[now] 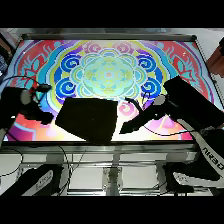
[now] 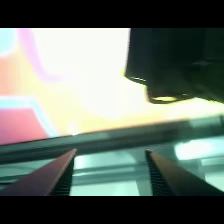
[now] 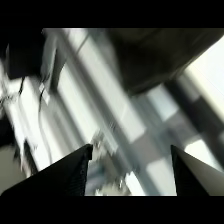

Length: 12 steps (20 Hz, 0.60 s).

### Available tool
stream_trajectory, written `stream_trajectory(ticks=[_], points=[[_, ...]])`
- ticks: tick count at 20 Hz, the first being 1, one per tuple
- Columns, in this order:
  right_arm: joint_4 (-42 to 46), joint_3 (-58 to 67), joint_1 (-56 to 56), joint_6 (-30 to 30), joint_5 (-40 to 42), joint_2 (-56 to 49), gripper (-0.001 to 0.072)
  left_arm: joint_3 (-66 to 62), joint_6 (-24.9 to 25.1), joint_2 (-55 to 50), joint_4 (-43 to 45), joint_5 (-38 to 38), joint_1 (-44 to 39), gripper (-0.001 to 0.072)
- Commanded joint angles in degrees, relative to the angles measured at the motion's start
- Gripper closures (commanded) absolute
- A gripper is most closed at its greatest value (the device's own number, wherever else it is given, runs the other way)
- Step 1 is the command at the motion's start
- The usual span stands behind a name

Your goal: Fold the clothes and pants, and hang the long-sleeved shirts on hangers.

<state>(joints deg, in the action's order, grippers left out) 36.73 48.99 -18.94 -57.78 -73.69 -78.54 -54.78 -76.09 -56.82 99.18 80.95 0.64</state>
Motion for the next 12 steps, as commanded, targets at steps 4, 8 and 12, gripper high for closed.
stream_trajectory(ticks=[4,8,12], points=[[-4.02,0.48,-0.07,-1.81,23.28,-4.92,0.0143,0.02,-1.73,4.0,-12.81,-2.78,16.35,0.0151],[-7.04,0.5,-0.09,-2.56,24.0,-9.79,0.0146,0.02,-0.79,4.0,-13.97,-2.75,18.51,0.0152],[-7.08,3.41,-1.03,-4.81,24.24,-12.55,0.0162,0.04,-0.81,3.96,-13.99,-2.75,18.49,0.0152]])
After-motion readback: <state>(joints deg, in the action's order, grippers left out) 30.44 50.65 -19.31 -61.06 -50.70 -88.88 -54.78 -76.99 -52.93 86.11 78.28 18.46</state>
